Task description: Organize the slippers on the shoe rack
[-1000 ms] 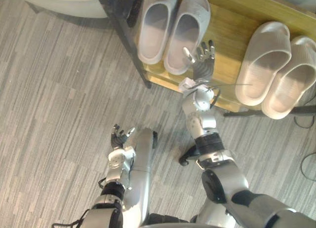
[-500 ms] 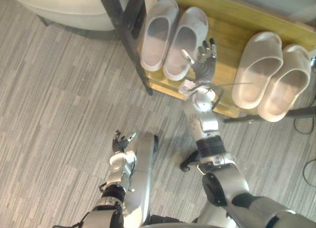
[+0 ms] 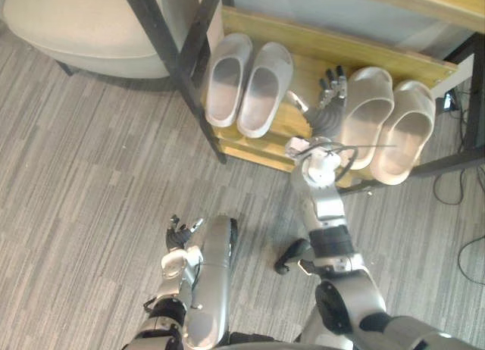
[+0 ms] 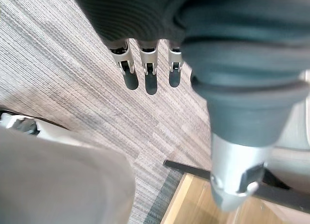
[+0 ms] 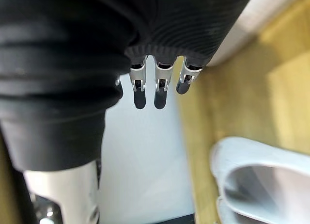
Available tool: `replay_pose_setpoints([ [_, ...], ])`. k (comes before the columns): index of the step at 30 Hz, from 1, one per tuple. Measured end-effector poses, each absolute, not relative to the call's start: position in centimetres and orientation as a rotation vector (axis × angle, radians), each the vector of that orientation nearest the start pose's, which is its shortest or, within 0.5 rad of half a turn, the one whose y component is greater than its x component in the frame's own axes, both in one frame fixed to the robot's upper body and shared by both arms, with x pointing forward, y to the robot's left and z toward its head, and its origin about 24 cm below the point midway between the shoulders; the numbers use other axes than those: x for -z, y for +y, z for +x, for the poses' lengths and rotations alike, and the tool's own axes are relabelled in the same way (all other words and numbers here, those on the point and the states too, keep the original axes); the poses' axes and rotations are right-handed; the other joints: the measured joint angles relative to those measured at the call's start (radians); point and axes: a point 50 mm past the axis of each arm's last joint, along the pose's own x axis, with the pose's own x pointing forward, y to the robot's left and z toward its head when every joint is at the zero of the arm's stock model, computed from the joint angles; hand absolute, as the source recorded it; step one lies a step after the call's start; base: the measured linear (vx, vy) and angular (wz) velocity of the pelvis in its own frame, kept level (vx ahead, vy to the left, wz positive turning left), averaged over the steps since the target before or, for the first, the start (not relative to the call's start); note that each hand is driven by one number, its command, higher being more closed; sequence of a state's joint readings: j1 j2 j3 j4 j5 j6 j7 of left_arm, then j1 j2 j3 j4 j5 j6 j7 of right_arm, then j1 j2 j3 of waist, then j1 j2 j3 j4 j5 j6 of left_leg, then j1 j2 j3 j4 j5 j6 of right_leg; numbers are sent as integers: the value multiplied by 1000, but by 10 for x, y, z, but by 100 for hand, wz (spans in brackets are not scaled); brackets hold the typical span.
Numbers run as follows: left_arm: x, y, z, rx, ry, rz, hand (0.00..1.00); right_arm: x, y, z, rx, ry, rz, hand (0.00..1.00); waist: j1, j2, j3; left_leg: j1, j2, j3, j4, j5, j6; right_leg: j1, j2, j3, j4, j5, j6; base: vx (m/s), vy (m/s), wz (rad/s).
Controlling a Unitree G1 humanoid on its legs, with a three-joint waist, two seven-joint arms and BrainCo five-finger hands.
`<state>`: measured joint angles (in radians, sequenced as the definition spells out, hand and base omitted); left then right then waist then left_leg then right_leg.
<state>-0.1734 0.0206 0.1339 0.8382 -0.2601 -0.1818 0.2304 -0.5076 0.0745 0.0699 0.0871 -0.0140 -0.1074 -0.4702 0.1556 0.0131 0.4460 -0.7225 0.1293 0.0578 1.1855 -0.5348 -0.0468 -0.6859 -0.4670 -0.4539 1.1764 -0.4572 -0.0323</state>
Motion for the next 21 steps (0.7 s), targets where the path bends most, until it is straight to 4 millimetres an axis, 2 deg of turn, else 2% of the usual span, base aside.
replay_pose_setpoints([
  [2,89,187,225,-413,527,-176,0,-157,-96,312,208,-462,106,0,-8,-14,-8,57,-1,20,-68,14,6,41,9,-2,-56,15,9,73,-21,-12],
  [3,94,189,217,-389,548,-129,0,-141,-97,305,178,-429,38,0,-24,-20,-12,120,-2,23,-144,48,-7,107,30,-24,-135,49,3,99,-38,-7],
  [4,95,190,216,-377,553,-117,0,-137,-97,304,168,-418,25,0,-28,-22,-13,134,-2,22,-163,55,-10,123,34,-30,-152,55,1,94,-31,3],
  [5,98,191,211,-344,574,-81,0,-125,-98,299,139,-386,-31,0,-35,-34,-20,172,-8,24,-215,74,-12,160,42,-41,-195,70,8,80,-19,7],
  [6,101,193,207,-312,592,-39,0,-108,-102,294,108,-343,-111,0,-44,-50,-31,215,-16,27,-276,97,-14,198,52,-49,-249,89,13,120,-14,2],
  [7,106,196,203,-280,621,8,0,-84,-108,288,67,-264,-191,0,-52,-68,-47,275,-18,36,-359,127,-15,252,73,-61,-329,121,18,116,-9,-4],
  [8,107,196,201,-270,628,26,0,-75,-111,286,57,-229,-210,0,-53,-73,-56,292,-18,41,-387,137,-17,265,81,-63,-355,131,21,117,14,-11],
  [9,110,198,197,-253,649,48,0,-57,-120,281,47,-157,-249,0,-60,-84,-77,318,-20,46,-437,156,-17,288,97,-67,-406,154,24,103,35,-12],
  [11,117,202,184,-209,695,103,0,-11,-138,265,35,31,-318,0,-80,-109,-107,412,-32,70,-568,203,-14,357,123,-68,-524,204,37,112,50,-16],
  [12,118,203,183,-205,700,108,0,-6,-140,262,33,52,-327,0,-83,-110,-110,423,-34,72,-583,209,-15,366,125,-68,-536,210,38,77,40,-11],
  [14,125,202,168,-169,746,132,0,31,-155,241,20,221,-376,0,-104,-106,-144,503,-46,87,-698,253,-11,432,151,-76,-645,257,56,105,57,-10],
  [15,127,201,164,-163,760,132,0,43,-160,233,18,280,-386,0,-107,-103,-158,527,-49,94,-738,268,-11,451,160,-75,-682,273,59,132,60,-15],
  [16,131,199,158,-147,783,132,0,61,-167,219,20,369,-402,0,-110,-95,-180,562,-53,100,-797,290,-11,480,175,-78,-738,298,65,119,34,-14],
  [17,135,195,149,-118,812,151,0,90,-177,194,16,528,-414,0,-115,-80,-216,617,-56,109,-883,325,-14,528,203,-84,-828,338,74,118,27,-10],
  [18,135,195,149,-116,814,152,0,93,-178,191,15,548,-414,0,-115,-77,-220,625,-56,110,-895,330,-13,535,207,-84,-840,344,74,122,10,-11],
  [20,139,187,142,-101,832,136,0,120,-191,163,37,719,-406,0,-116,-51,-253,686,-57,120,-989,367,-17,594,242,-91,-952,393,82,101,-8,-9],
  [21,139,186,142,-98,832,134,0,123,-193,158,44,747,-404,0,-117,-45,-257,696,-57,121,-1003,373,-20,606,248,-93,-972,403,84,73,-19,-1],
])
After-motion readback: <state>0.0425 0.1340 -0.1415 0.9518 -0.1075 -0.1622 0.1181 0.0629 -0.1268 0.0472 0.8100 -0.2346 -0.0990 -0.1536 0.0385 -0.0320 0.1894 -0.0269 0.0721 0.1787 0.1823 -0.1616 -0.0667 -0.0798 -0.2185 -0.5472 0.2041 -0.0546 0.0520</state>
